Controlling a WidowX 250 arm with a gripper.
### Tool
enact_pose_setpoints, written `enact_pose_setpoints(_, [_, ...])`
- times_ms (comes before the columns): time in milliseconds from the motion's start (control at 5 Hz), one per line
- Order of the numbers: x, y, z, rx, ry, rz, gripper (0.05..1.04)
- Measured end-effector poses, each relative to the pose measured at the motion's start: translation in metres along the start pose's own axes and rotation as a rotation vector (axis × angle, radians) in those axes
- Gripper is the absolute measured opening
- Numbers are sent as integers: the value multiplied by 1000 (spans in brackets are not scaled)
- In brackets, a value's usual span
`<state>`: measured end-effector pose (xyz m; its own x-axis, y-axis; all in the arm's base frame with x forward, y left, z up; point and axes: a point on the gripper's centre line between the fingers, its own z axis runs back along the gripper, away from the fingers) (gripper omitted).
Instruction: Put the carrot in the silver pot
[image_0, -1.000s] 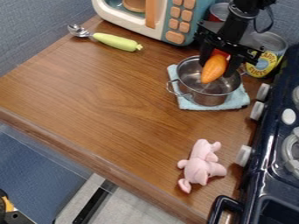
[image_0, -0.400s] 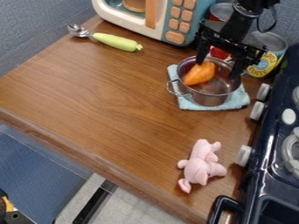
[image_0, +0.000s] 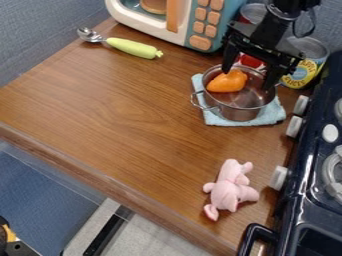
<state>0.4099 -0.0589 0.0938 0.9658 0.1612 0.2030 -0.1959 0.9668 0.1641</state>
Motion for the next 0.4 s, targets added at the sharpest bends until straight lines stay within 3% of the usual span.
enact_pose_setpoints(200, [5,12,36,1,-62,41,1001])
enact_pose_setpoints(400, [-1,39,86,35,-198,153,1001])
